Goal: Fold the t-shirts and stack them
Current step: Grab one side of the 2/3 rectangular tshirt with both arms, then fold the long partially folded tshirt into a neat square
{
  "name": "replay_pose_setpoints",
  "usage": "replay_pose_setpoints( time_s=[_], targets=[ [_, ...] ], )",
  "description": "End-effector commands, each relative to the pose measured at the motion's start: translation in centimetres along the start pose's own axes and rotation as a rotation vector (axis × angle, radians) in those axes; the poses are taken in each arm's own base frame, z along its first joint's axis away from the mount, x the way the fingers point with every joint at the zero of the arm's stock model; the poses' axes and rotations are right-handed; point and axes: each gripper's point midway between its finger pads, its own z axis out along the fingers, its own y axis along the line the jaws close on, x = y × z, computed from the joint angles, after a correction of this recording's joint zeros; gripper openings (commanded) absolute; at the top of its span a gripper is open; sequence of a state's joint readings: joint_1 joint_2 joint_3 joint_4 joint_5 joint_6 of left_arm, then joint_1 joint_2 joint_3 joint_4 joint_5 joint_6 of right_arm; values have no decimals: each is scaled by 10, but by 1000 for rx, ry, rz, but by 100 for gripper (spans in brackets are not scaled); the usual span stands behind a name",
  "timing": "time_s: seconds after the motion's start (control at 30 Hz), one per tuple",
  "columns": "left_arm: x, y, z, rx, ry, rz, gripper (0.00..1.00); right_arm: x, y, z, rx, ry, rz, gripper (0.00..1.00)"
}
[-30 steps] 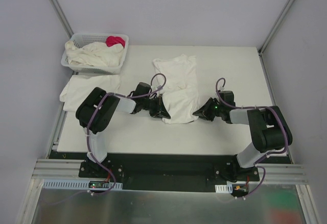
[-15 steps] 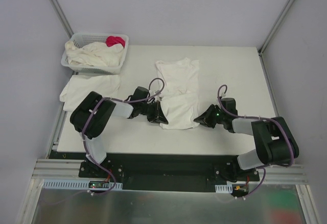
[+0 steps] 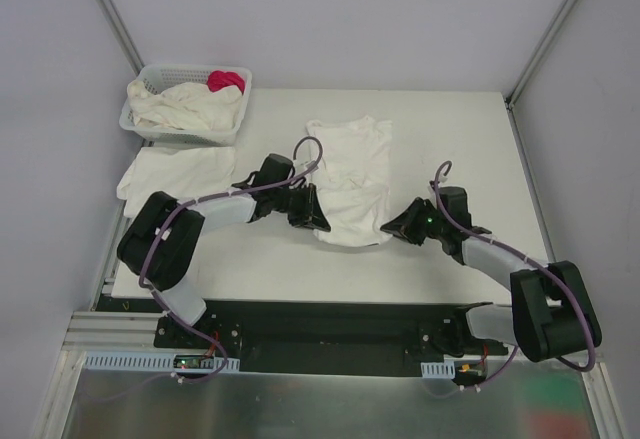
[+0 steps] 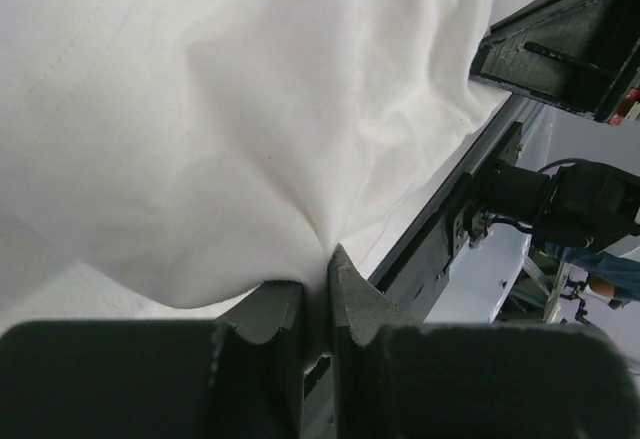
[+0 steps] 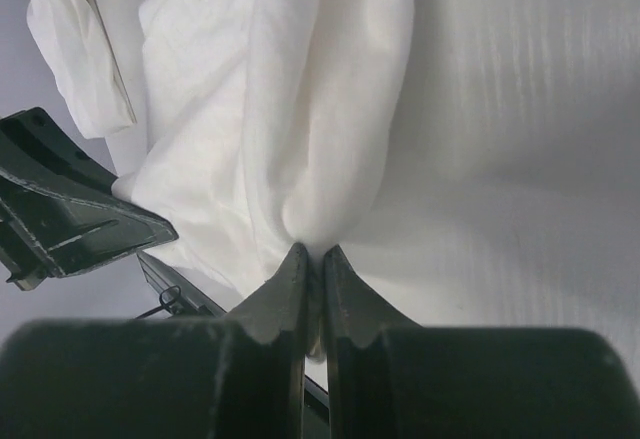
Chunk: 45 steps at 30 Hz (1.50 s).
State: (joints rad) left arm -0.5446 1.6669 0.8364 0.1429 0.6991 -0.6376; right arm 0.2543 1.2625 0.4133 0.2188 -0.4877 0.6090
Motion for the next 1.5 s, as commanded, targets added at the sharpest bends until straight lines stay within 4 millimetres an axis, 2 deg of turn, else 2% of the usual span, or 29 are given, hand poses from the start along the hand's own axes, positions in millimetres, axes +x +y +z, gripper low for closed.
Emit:
replay_pose_setpoints(
  time_s=[0.0,0.2,0.23,0.27,0.47,0.57,0.6,0.67,0.7,0.8,1.0,1.07,1.13,1.17,1.2,1.27,1.3,1.37,1.4,1.47],
  targets=[
    [-25,-27,-7,13,-30,108,5,-25,31,-3,-41,-54,-60,1],
    [-61,-42,-3,25,-68,157,5,-48,52,-4,-62,-107,-89,1],
    [-65,-43,-3,27,-72,159,5,-57,62,-5,-75,-130,-105,1],
    [-77,-50,-6,35,-93,177,5,-62,64,-4,-72,-139,-109,1],
    [-110,-64,-13,40,-144,223,6,-104,90,3,-87,-201,-140,1],
    [-126,-66,-18,40,-165,230,6,-122,93,7,-77,-226,-132,1],
    [-130,-64,-18,40,-168,227,6,-132,102,5,-90,-244,-136,1],
    [-142,-63,-23,39,-191,229,6,-143,102,6,-88,-256,-124,1],
    [-146,-62,-23,40,-194,227,6,-153,108,4,-95,-279,-124,1],
    [-162,-58,-28,49,-213,219,7,-169,116,5,-105,-301,-121,1],
    [-191,-51,-33,68,-239,203,8,-193,133,11,-129,-315,-114,1],
    [-203,-56,-36,82,-254,208,8,-204,139,15,-135,-322,-109,1],
    [-208,-52,-29,93,-240,195,9,-208,138,22,-132,-315,-106,1],
    [-217,-58,-30,105,-251,205,9,-214,145,22,-144,-324,-108,1],
    [-220,-51,-24,105,-242,191,9,-217,146,24,-145,-324,-106,1],
    [-230,-56,-24,123,-249,197,10,-223,148,31,-148,-320,-102,1],
    [-234,-51,-19,123,-243,185,10,-225,149,33,-148,-320,-103,1],
    [-243,-57,-19,147,-246,196,10,-228,145,42,-141,-310,-95,1],
    [-245,-52,-13,146,-239,187,11,-233,150,42,-150,-318,-100,1],
    [-253,-57,-15,161,-248,188,10,-237,146,49,-142,-312,-91,1]
  ],
)
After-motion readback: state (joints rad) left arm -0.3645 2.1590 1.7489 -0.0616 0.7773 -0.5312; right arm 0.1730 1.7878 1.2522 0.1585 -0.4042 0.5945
